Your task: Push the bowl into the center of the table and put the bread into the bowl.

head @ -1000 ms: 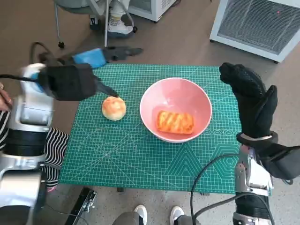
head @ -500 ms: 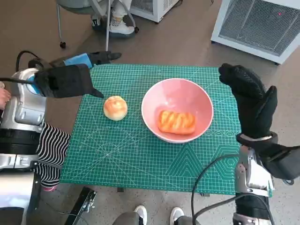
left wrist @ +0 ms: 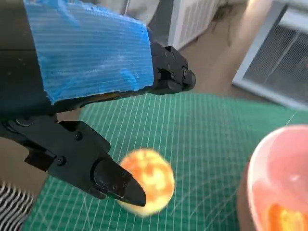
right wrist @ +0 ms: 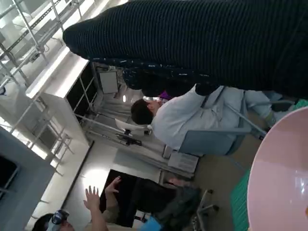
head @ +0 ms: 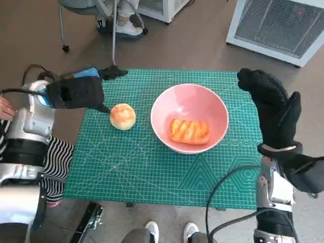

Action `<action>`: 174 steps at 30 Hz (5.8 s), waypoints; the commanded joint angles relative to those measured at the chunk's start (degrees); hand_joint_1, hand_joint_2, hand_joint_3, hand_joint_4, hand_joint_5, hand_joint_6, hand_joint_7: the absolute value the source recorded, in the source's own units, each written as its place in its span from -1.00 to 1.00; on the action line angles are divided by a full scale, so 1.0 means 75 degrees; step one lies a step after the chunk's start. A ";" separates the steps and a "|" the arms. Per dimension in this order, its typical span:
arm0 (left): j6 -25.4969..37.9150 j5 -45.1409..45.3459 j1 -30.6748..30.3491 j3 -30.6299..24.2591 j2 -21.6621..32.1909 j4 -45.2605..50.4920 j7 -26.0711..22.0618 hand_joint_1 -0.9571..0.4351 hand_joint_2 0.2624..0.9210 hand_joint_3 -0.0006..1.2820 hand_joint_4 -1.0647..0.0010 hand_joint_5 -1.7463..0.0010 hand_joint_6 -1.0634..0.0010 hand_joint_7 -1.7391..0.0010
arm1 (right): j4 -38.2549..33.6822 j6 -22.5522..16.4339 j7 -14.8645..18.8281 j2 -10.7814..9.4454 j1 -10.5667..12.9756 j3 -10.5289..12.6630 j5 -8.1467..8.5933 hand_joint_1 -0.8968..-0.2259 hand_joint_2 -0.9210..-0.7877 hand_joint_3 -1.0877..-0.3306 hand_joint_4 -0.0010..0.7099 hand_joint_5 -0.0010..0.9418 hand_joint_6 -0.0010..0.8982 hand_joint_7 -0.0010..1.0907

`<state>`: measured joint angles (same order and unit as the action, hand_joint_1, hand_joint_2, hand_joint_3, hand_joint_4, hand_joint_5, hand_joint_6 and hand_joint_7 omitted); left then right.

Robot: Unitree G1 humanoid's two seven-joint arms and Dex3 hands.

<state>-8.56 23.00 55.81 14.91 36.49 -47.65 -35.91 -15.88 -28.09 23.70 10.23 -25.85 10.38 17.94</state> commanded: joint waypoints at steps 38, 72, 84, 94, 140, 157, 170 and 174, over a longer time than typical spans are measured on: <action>0.0340 0.1518 0.0684 0.1616 -0.1981 -0.3513 0.2255 0.13 0.60 -0.99 0.30 0.96 0.14 0.95 | 0.0012 0.0079 -0.0096 0.0177 0.0215 0.0123 -0.0135 -0.35 -1.00 0.06 -0.58 -1.00 -0.79 -0.34; 0.0160 0.1822 0.0853 0.1811 -0.1790 -0.3464 0.3199 0.38 0.98 -0.97 -0.56 -0.18 -0.18 -0.32 | -0.0120 0.0067 -0.0115 0.0148 0.0127 0.0118 -0.0125 -0.35 -1.00 0.06 -0.58 -1.00 -0.79 -0.34; -0.0294 0.1248 0.0831 0.1122 -0.1453 -0.2123 0.3226 0.38 0.96 -0.99 -0.60 -0.17 -0.22 -0.27 | -0.0185 0.0046 -0.0098 0.0146 0.0078 0.0120 -0.0108 -0.35 -1.00 0.05 -0.58 -1.00 -0.79 -0.34; -0.0537 0.0187 -0.0092 0.0057 -0.1385 0.1755 0.2998 0.38 0.93 -1.00 -0.63 -0.14 -0.29 -0.25 | -0.0311 -0.0019 -0.0066 0.0104 -0.0006 0.0092 -0.0095 -0.34 -1.00 0.06 -0.58 -1.00 -0.79 -0.34; -0.0693 0.0765 -0.0180 0.1328 -0.2704 0.1661 0.1823 -0.33 0.77 -0.97 0.52 0.99 0.46 0.91 | 0.0155 -0.0001 -0.0280 0.0134 0.0194 0.0131 -0.0131 -0.36 -1.00 0.04 -0.56 -0.99 -0.80 -0.34; -0.1129 -0.1139 -0.0907 -0.0088 -0.2668 0.2284 0.1529 -0.58 1.00 -0.90 0.89 1.00 0.60 0.99 | 0.0701 0.0335 -0.0655 0.0127 0.0219 0.0110 -0.0247 -0.41 -1.00 0.05 -0.55 -0.99 -0.80 -0.33; -0.2064 -0.3376 -0.1873 -0.1510 -0.3314 0.3063 0.1667 -0.65 1.00 -0.53 0.81 0.98 0.50 0.97 | 0.1363 0.0668 -0.1130 0.0095 0.0094 -0.0044 -0.0587 -0.32 -1.00 -0.01 -0.53 -0.99 -0.79 -0.31; -0.2372 -0.4021 -0.2018 -0.1758 -0.3575 0.3064 0.1468 -0.65 1.00 -0.45 0.80 0.99 0.50 0.97 | 0.1467 0.0721 -0.1186 0.0102 0.0012 -0.0091 -0.0626 -0.33 -1.00 -0.02 -0.52 -0.99 -0.79 -0.31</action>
<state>-24.08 -3.67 42.00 3.20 11.47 -25.64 -23.77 -5.39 -23.86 15.49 11.02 -25.80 10.18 14.08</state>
